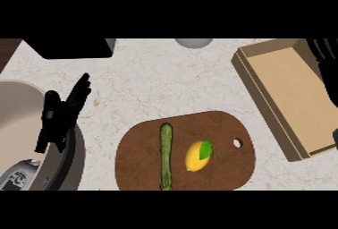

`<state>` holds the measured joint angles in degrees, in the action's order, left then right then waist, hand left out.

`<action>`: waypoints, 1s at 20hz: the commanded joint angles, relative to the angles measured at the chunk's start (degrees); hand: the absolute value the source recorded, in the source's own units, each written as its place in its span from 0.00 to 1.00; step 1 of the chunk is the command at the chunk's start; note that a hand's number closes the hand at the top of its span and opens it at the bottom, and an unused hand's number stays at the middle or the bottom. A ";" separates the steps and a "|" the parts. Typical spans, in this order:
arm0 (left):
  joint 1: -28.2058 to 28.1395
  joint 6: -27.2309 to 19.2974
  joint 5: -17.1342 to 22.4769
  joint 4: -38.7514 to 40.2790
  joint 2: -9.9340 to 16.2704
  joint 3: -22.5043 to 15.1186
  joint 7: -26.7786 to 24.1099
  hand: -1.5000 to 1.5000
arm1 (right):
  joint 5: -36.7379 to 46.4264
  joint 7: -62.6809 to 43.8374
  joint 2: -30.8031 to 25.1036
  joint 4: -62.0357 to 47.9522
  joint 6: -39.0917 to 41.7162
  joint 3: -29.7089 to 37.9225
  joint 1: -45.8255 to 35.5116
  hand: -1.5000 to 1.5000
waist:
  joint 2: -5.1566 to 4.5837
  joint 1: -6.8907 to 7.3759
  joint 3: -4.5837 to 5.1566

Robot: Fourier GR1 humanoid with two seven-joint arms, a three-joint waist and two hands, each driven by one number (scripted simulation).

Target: Pick the lemon from the cutting board and place it in the cardboard box

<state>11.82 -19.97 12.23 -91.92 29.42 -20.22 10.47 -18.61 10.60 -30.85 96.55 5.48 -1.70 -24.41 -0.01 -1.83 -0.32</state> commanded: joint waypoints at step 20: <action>-1.53 12.34 -0.82 0.56 4.55 4.48 -14.07 0.50 | 50.07 -46.97 -14.15 35.86 -22.36 -8.03 34.75 0.00 | 0.70 -2.58 1.04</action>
<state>11.22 -9.56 9.47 -92.78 35.10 -14.94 -3.95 23.40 -27.54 -42.40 124.54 -19.74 -5.27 6.97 1.40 -5.87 0.46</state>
